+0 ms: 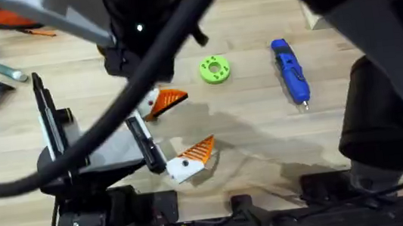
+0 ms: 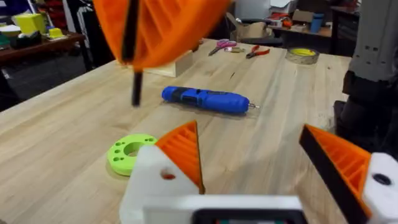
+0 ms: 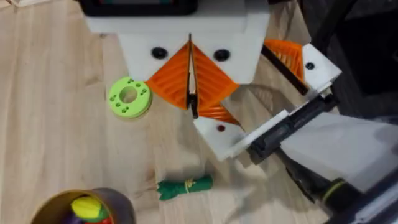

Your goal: Pick up the gripper from the table and insert it into the empty holder that is missing its gripper. Then pick up a screw, insert it into the mounting hole, and use the screwdriver to tighten it. Finally, clean up the table by picking up the vegetable and placing it into the bucket.

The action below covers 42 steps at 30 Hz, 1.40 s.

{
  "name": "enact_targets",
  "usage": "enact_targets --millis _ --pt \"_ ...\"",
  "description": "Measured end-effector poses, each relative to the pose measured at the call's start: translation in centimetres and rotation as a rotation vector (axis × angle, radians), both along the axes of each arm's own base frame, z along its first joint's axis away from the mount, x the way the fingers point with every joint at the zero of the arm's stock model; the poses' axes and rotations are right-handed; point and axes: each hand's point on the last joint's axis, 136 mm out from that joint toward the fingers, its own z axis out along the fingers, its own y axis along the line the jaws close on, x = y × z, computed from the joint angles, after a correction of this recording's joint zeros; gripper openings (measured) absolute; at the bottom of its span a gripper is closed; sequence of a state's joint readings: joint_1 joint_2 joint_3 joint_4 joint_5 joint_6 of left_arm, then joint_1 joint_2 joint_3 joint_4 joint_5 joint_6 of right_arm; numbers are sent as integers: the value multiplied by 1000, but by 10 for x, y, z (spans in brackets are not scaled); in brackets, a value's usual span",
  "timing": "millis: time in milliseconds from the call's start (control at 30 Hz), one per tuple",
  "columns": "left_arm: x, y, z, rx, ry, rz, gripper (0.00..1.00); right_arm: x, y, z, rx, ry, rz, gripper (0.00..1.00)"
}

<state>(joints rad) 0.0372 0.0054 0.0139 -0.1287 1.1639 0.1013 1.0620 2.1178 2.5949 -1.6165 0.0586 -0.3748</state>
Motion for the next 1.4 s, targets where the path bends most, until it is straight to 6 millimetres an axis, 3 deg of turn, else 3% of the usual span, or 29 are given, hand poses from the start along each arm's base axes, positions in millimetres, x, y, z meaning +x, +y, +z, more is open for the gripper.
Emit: enact_targets --millis 233,367,1400 --pt "0 0 0 0 0 0 986 -20 3 -25 -83 44 45 7" --pt "0 0 0 0 0 0 985 -26 4 -29 -96 54 59 7" --pt "0 0 0 0 0 0 985 -24 10 -30 -75 48 60 7"
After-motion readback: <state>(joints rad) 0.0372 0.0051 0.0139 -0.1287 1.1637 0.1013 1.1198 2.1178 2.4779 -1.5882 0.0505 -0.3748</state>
